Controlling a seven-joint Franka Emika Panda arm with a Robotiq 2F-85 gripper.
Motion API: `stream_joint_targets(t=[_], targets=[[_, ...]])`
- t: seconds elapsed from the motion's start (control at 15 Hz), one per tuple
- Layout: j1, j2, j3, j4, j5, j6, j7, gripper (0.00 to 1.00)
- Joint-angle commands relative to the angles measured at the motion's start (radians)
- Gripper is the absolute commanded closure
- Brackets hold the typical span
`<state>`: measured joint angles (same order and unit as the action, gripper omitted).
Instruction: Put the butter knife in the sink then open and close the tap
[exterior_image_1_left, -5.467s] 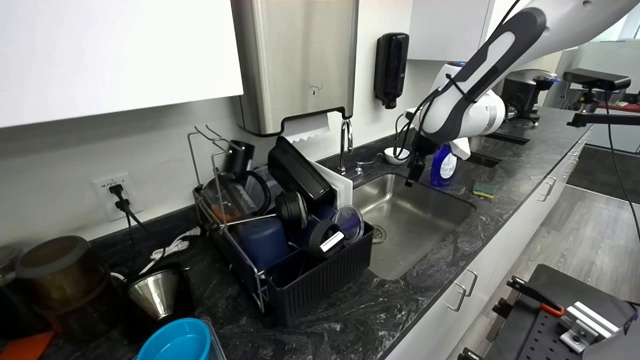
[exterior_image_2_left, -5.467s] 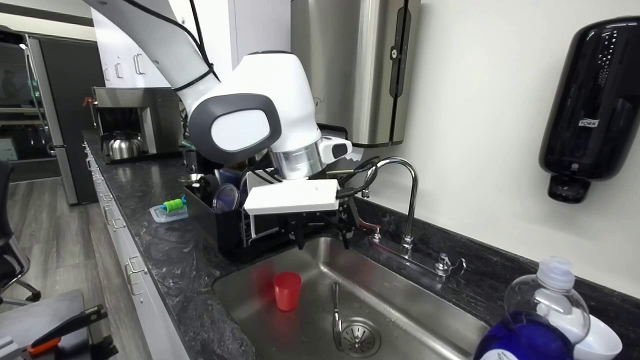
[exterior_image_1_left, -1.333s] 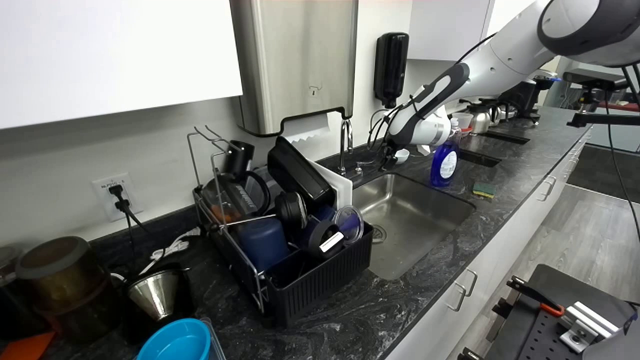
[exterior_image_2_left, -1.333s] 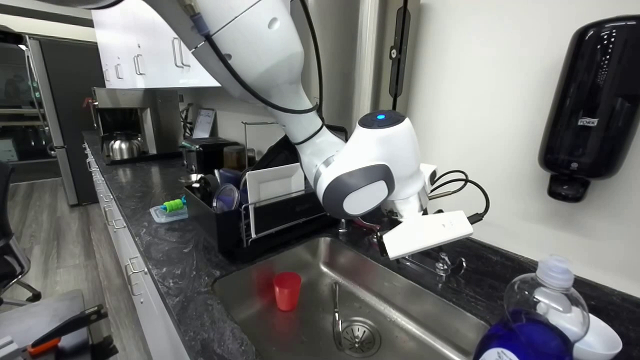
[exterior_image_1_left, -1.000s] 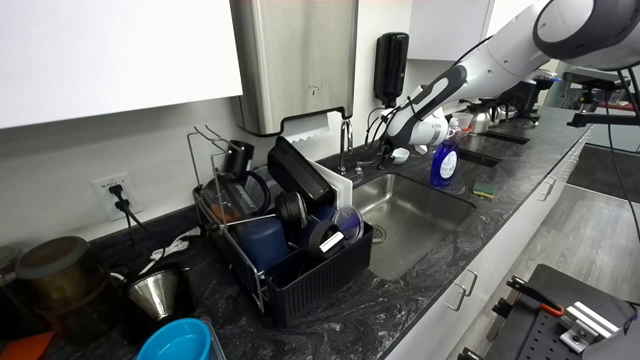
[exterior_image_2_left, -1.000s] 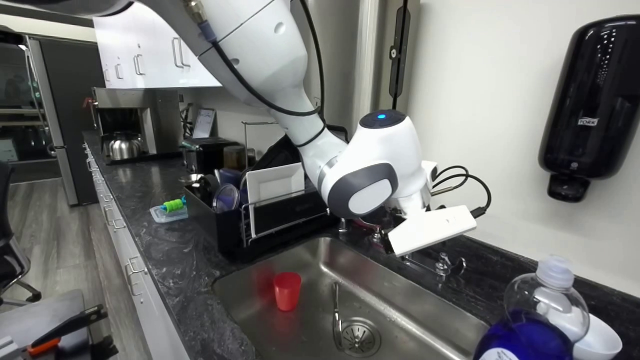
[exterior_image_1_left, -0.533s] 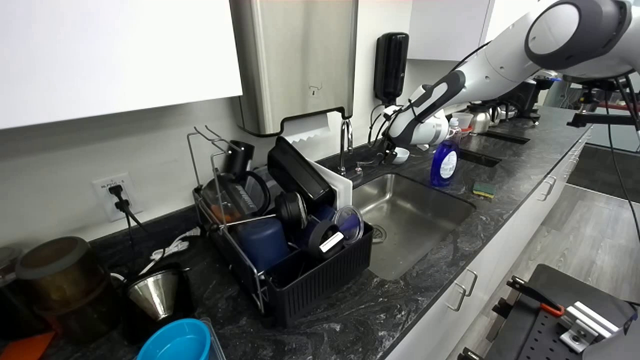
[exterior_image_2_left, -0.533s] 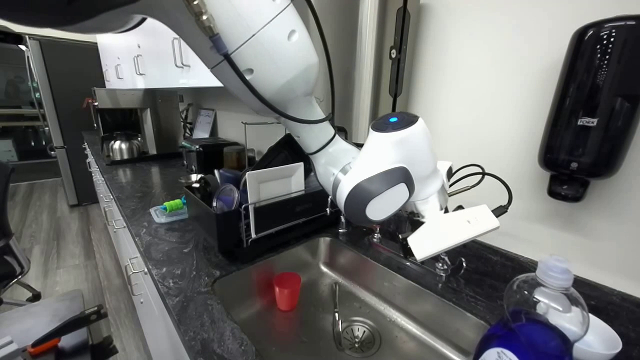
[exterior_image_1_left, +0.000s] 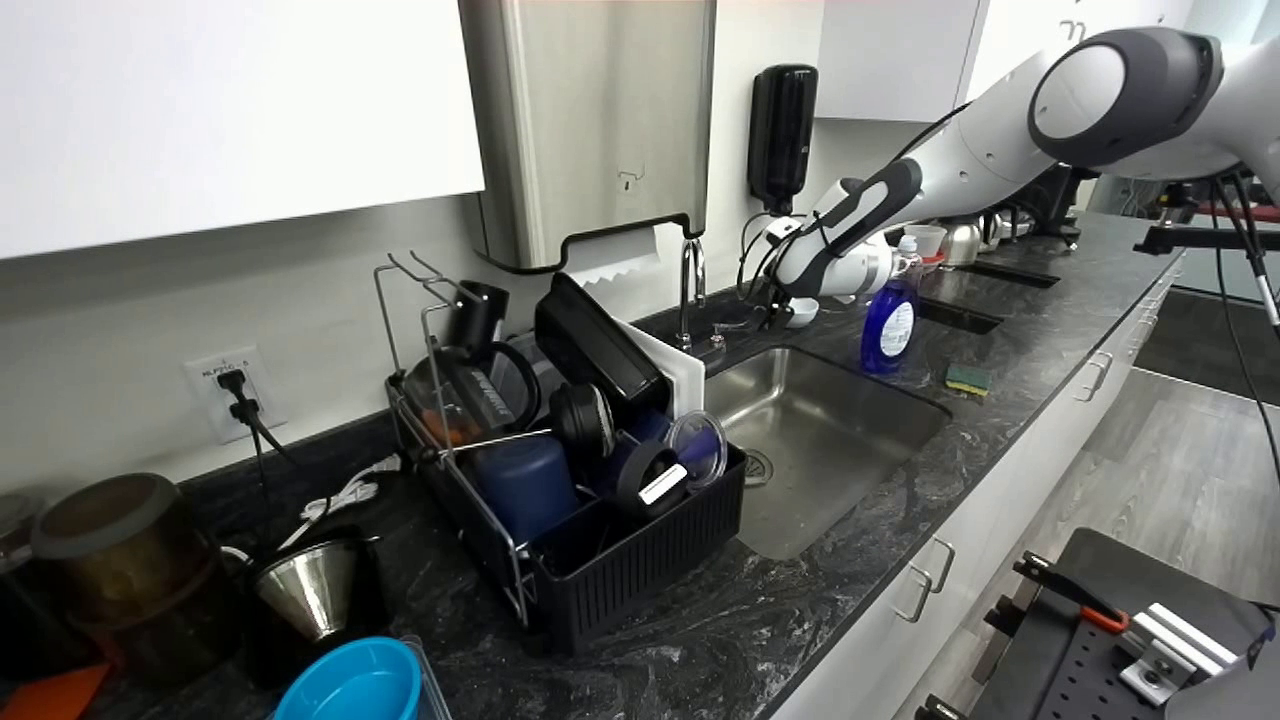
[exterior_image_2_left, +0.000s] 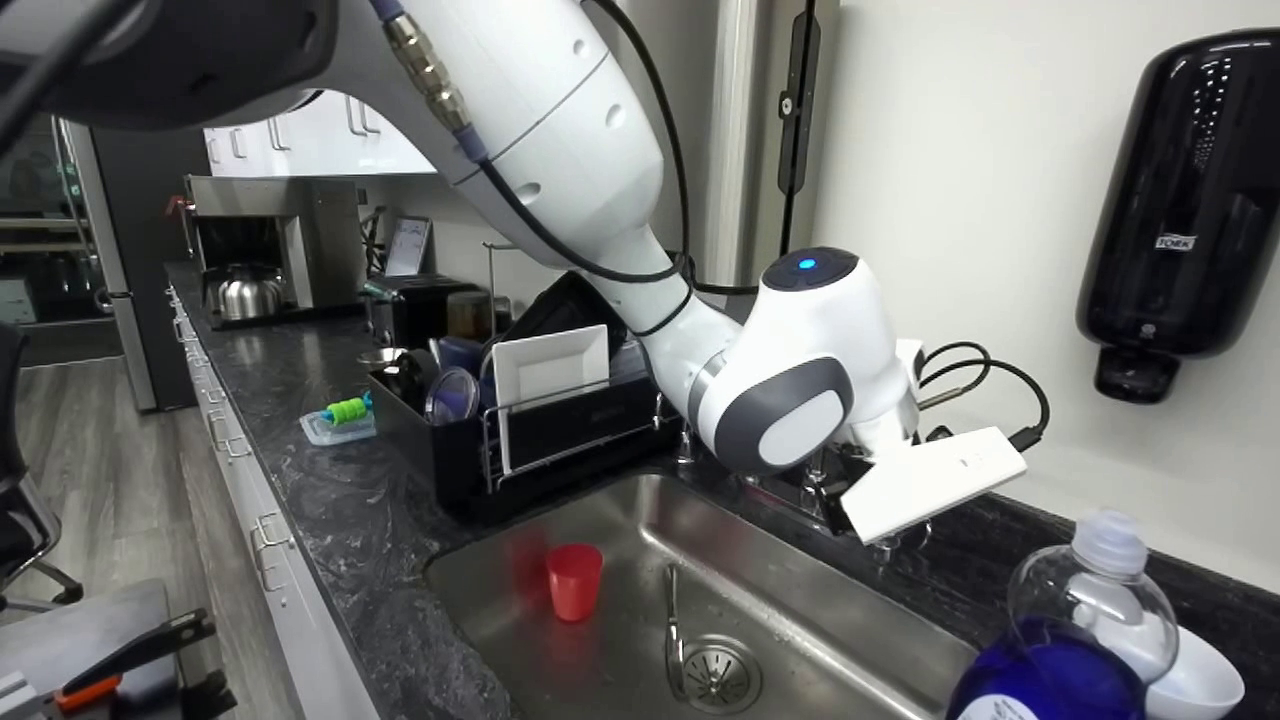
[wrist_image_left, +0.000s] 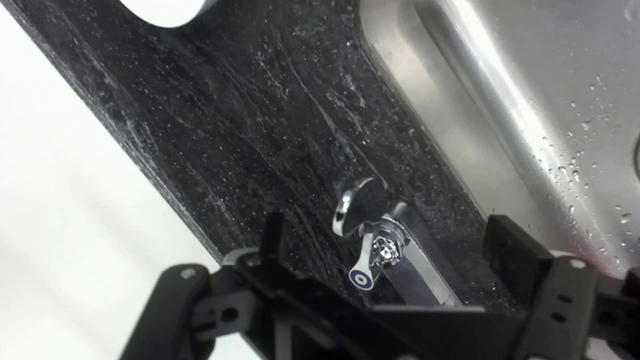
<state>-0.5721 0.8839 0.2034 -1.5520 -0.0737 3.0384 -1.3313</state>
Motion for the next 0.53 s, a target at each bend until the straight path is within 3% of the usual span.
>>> stream_joint_targets(t=[0.0, 0.47], targets=[[0.031, 0.023, -0.040, 0.040, -0.026, -0.024, 0.032, 0.00], [0.045, 0.014, -0.058, 0.063, -0.013, -0.172, 0.017, 0.00]])
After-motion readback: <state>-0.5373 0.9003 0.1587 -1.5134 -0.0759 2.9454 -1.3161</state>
